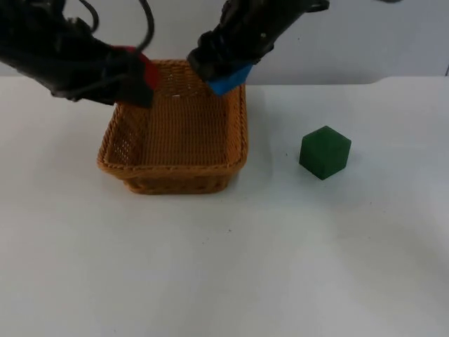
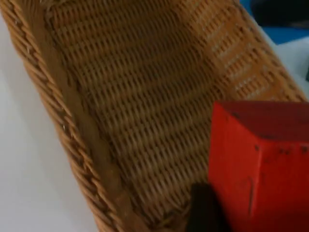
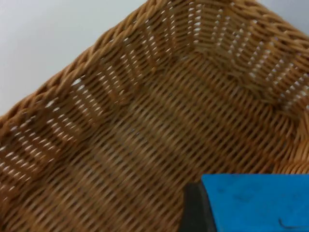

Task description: Pick up one cube with each hand and place exactly two cubes into the same basket, leaving the remaining cube outside.

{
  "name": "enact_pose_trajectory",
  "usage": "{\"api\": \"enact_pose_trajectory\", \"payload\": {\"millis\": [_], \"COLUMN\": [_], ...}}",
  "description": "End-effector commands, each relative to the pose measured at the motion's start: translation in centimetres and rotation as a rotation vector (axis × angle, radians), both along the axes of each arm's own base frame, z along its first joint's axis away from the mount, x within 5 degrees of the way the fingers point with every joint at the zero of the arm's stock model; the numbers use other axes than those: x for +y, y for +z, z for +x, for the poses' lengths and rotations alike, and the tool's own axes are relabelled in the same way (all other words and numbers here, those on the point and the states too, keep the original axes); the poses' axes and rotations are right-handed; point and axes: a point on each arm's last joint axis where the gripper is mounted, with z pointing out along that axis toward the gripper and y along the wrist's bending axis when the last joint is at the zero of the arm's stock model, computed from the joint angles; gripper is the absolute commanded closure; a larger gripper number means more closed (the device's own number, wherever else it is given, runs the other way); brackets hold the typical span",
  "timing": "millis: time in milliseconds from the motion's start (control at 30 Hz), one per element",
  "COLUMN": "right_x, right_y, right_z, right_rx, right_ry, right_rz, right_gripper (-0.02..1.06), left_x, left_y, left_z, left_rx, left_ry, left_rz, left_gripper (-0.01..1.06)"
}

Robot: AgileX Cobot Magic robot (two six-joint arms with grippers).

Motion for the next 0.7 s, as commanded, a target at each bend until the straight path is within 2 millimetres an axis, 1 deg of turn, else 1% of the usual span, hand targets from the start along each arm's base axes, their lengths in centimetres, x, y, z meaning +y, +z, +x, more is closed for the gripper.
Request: {"api": "enact_pose_trajectory", "payload": {"millis": [0, 67, 100, 233, 267, 300, 400, 433, 467, 567, 600, 667], "right_x": [-0.2, -0.2, -0.2, 0.0, 0.0, 0.1, 0.3, 0.3, 0.3, 0.7, 0.7, 0.8], "right_y": [0.2, -0.5, -0.5, -1.1, -1.1, -1.0, -1.8, -1.8, -1.9, -2.9, -2.9, -3.6], "right_z": [0.8, 1.2, 1.2, 1.7, 1.7, 1.9, 2.2, 2.2, 2.2, 2.2, 2.2, 2.2], "right_rx": [-0.046, -0.059, -0.059, -0.120, -0.120, -0.138, -0.158, -0.158, -0.153, -0.139, -0.139, -0.129], "right_ry": [-0.019, -0.027, -0.027, -0.034, -0.034, -0.037, -0.048, -0.048, -0.050, -0.035, -0.035, -0.037], "right_rz": [0.030, 0.042, 0.042, 0.068, 0.068, 0.079, 0.101, 0.101, 0.115, 0.147, 0.147, 0.151], "right_gripper": [1.05, 1.05, 1.05, 1.05, 1.05, 1.05, 1.05, 1.05, 1.05, 1.05, 1.05, 1.05], "left_x": [-0.6, -1.0, -1.0, -2.1, -2.1, -2.2, -2.6, -2.6, -2.5, -2.5, -2.5, -2.4], "left_y": [-0.5, -1.5, -1.5, -3.5, -3.5, -3.9, -5.5, -5.5, -6.0, -7.2, -7.2, -7.8], "left_z": [0.5, 0.8, 0.8, 1.3, 1.3, 1.3, 1.5, 1.5, 1.6, 1.7, 1.7, 1.8], "left_rx": [-0.039, -0.062, -0.062, -0.104, -0.104, -0.110, -0.114, -0.114, -0.112, -0.096, -0.096, -0.085], "left_ry": [-0.023, -0.037, -0.037, -0.077, -0.077, -0.084, -0.105, -0.105, -0.109, -0.105, -0.105, -0.102], "left_rz": [0.038, 0.087, 0.087, 0.191, 0.191, 0.212, 0.267, 0.267, 0.282, 0.305, 0.305, 0.313], "left_gripper": [1.05, 1.05, 1.05, 1.05, 1.05, 1.05, 1.05, 1.05, 1.05, 1.05, 1.05, 1.05]}}
